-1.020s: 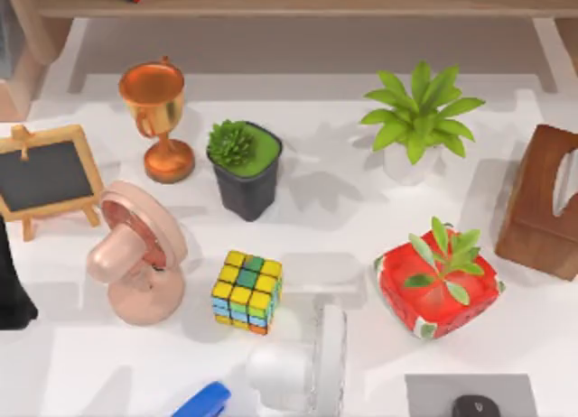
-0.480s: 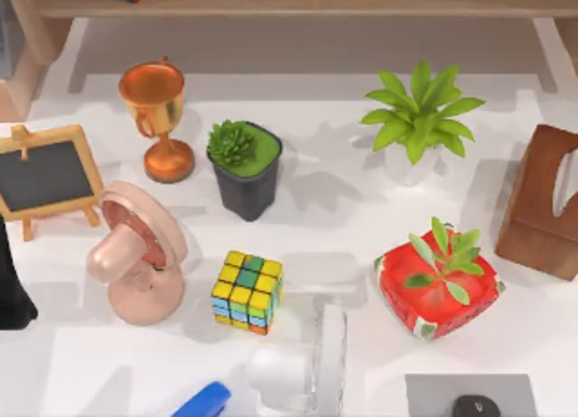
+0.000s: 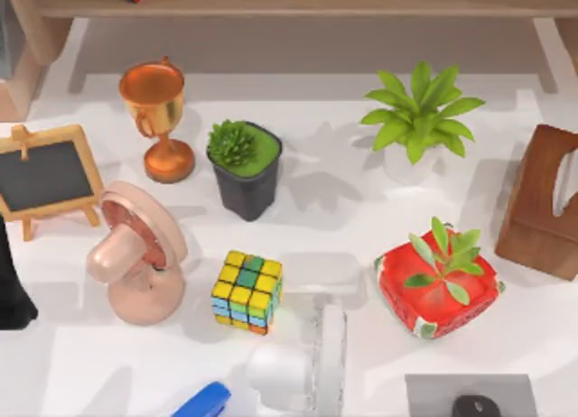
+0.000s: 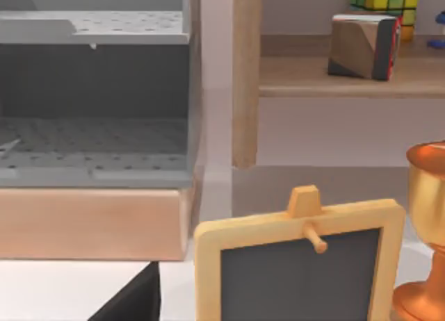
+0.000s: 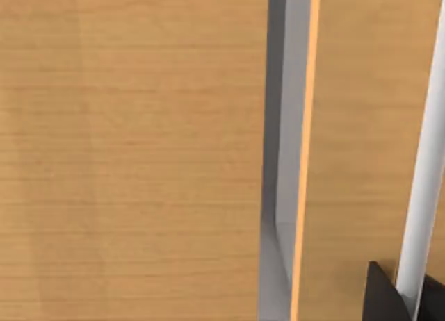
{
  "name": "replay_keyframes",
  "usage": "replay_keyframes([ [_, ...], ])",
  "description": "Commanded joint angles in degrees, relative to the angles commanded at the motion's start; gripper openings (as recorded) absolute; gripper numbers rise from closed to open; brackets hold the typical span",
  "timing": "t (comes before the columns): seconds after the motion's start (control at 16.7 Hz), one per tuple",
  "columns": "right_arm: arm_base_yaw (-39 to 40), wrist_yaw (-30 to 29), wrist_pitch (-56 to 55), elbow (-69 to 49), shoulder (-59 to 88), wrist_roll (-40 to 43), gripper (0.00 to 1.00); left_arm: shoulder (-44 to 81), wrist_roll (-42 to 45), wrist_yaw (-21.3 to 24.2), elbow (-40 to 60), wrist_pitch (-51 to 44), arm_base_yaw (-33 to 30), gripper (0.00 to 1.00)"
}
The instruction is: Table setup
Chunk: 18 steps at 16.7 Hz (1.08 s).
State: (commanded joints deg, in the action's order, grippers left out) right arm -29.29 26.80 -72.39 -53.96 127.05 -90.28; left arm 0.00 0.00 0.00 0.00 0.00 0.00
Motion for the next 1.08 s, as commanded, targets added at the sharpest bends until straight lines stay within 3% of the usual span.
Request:
replay_keyframes([
  [0.42,0.67,-0.79,1.77,-2.25,1.21,0.14,0.00,0.00,0.00,0.00,0.00,0.00,0.00,1.00],
  [0.84,3.66,-4.01,8.95,-15.92,7.28,0.14,0.00,0.00,0.00,0.00,0.00,0.00,0.00,1.00],
  [1.08,4.10,-4.44,10.00,-17.41,7.99,0.23,0.00,0.00,0.00,0.00,0.00,0.00,0.00,1.00],
])
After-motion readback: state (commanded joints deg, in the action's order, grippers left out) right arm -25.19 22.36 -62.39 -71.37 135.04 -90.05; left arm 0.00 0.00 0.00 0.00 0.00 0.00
